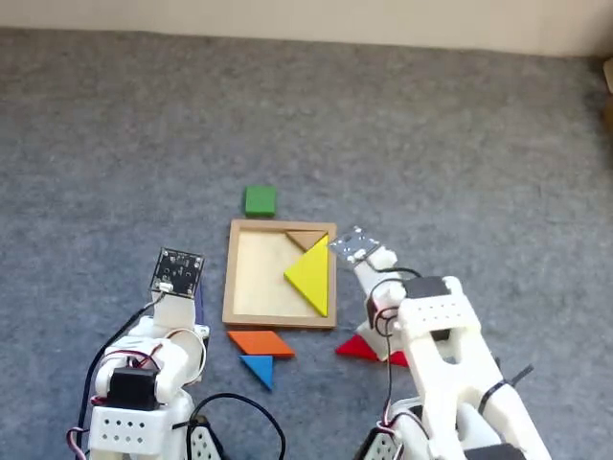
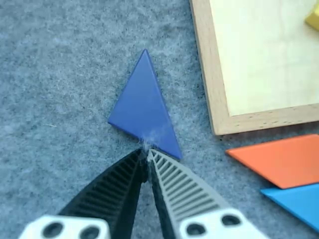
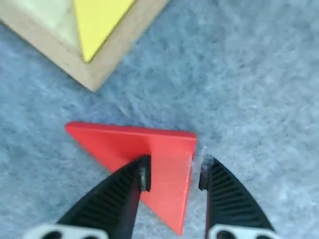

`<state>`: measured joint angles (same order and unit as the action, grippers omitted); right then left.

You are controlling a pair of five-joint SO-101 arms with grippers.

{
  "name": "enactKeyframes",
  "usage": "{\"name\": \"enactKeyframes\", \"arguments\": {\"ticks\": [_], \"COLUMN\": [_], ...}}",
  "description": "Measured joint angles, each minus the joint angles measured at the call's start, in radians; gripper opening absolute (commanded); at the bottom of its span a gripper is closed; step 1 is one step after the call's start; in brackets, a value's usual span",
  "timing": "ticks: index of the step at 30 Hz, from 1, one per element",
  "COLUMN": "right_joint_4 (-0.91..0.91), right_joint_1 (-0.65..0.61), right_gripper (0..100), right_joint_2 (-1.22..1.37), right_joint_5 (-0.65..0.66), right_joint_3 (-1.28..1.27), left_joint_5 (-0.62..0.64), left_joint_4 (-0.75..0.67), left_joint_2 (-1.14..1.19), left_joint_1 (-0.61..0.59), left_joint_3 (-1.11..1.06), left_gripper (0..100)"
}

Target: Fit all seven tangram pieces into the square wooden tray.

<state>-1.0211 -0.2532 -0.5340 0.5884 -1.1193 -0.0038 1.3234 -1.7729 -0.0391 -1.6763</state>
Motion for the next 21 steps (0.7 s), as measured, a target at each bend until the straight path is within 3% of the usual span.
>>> {"name": "enactKeyframes", "arguments": {"ticks": [10, 17, 21], "right_joint_4": [-0.014, -0.239, -0.313], "right_joint_1": [0.008, -0.018, -0.084], "right_gripper": [16.3, 17.3, 30.4], "right_joint_2": [0.003, 0.003, 0.003], "right_joint_5": [0.002, 0.005, 0.005], "right_joint_3": [0.074, 0.203, 0.235], "left_joint_5": [0.0, 0.0, 0.0], "left_joint_4": [0.0, 0.0, 0.0], "left_joint_2": [0.0, 0.0, 0.0], "left_joint_1": [0.0, 0.0, 0.0], "left_joint_3": [0.0, 0.0, 0.0], "left_gripper": [0, 0, 0]}}
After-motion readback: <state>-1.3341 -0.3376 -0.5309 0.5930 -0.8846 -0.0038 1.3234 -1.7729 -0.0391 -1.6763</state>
